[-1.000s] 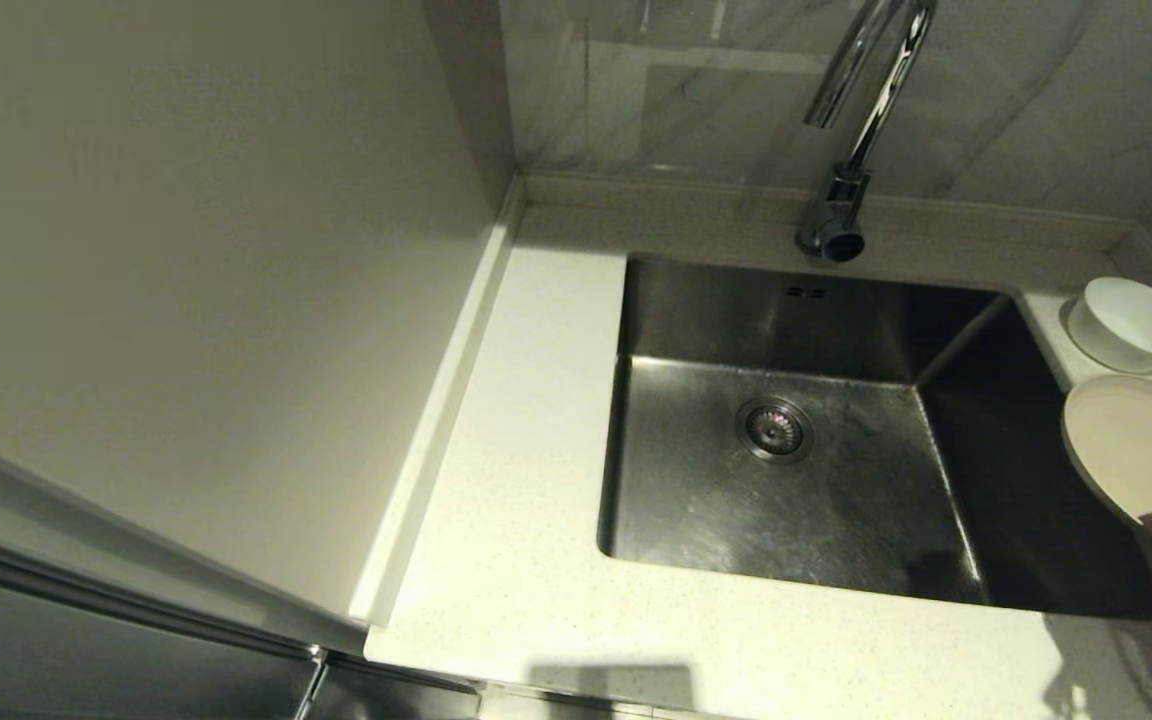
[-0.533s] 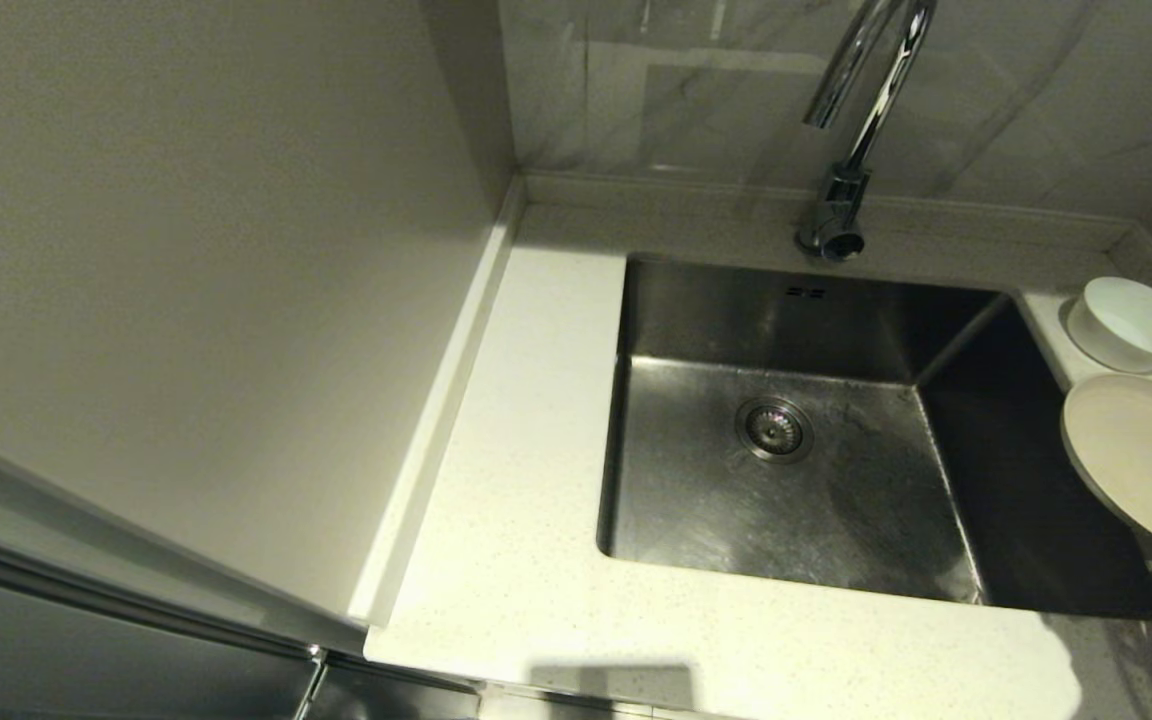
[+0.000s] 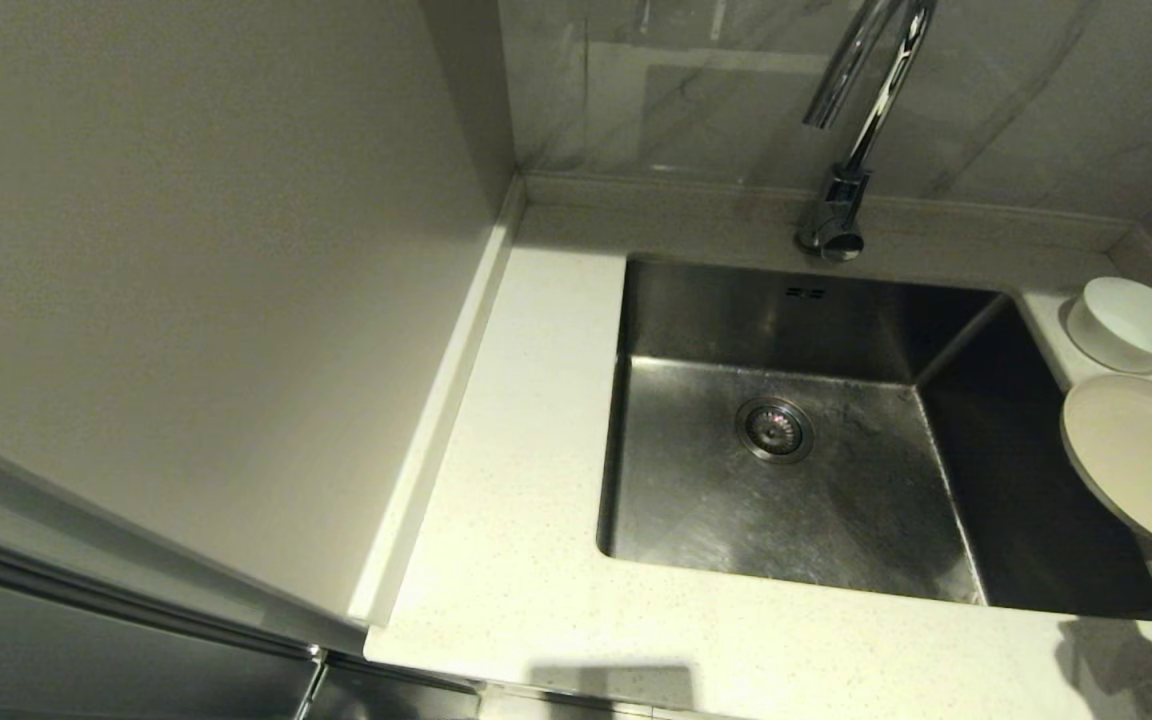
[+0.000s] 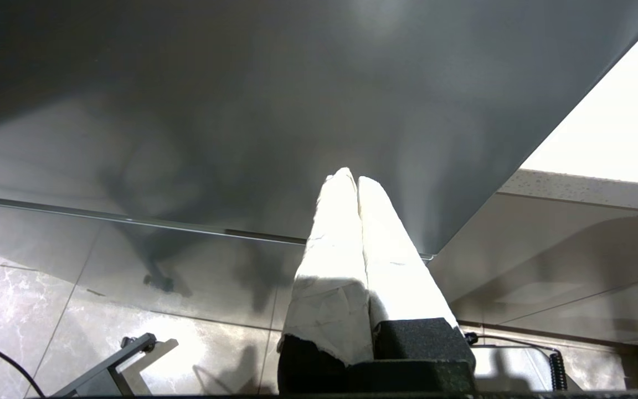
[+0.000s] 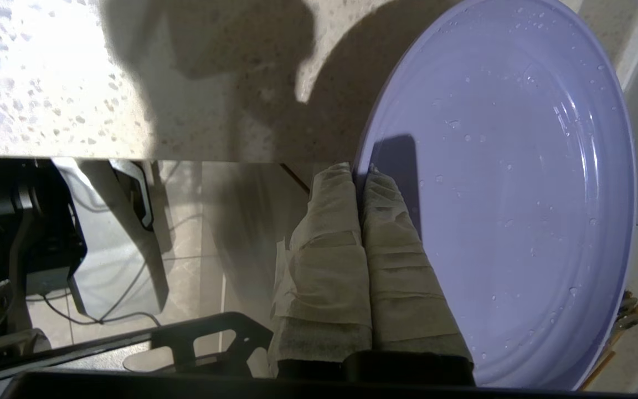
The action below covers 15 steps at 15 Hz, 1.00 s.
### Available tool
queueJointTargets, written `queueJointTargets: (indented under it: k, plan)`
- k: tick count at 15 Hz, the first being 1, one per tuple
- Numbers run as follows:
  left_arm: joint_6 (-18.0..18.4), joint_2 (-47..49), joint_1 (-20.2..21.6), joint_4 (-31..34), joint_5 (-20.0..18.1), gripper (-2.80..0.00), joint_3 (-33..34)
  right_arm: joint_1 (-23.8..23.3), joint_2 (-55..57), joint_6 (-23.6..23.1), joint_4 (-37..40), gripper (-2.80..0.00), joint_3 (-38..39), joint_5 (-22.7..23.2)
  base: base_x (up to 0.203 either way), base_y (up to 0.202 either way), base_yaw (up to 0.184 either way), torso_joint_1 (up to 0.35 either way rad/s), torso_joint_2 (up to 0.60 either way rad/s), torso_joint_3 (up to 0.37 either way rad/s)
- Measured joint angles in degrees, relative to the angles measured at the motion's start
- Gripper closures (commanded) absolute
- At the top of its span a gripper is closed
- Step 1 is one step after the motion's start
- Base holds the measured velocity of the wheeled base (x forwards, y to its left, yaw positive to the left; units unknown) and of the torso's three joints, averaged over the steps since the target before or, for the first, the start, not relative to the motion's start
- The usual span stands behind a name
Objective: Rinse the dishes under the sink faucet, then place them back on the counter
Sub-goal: Put a plate back to the table from the sink
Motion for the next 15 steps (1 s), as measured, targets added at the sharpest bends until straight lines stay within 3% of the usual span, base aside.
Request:
queueJointTargets:
  k: [10,15]
  plan:
    - [-0.02,0.00,-0.02,0.01,0.01,0.00,0.00,6.30,6.19,1.85,-16.08,0.00,3.55,-0.23,0.000,0.000,0.000,0.000,0.00,0.000]
    - [0.00,0.00,-0.02,-0.02,0.01,0.00,0.00,6.50,8.69,2.06,-17.16,0.00,3.65,-1.43,0.000,0.000,0.000,0.000,0.00,0.000]
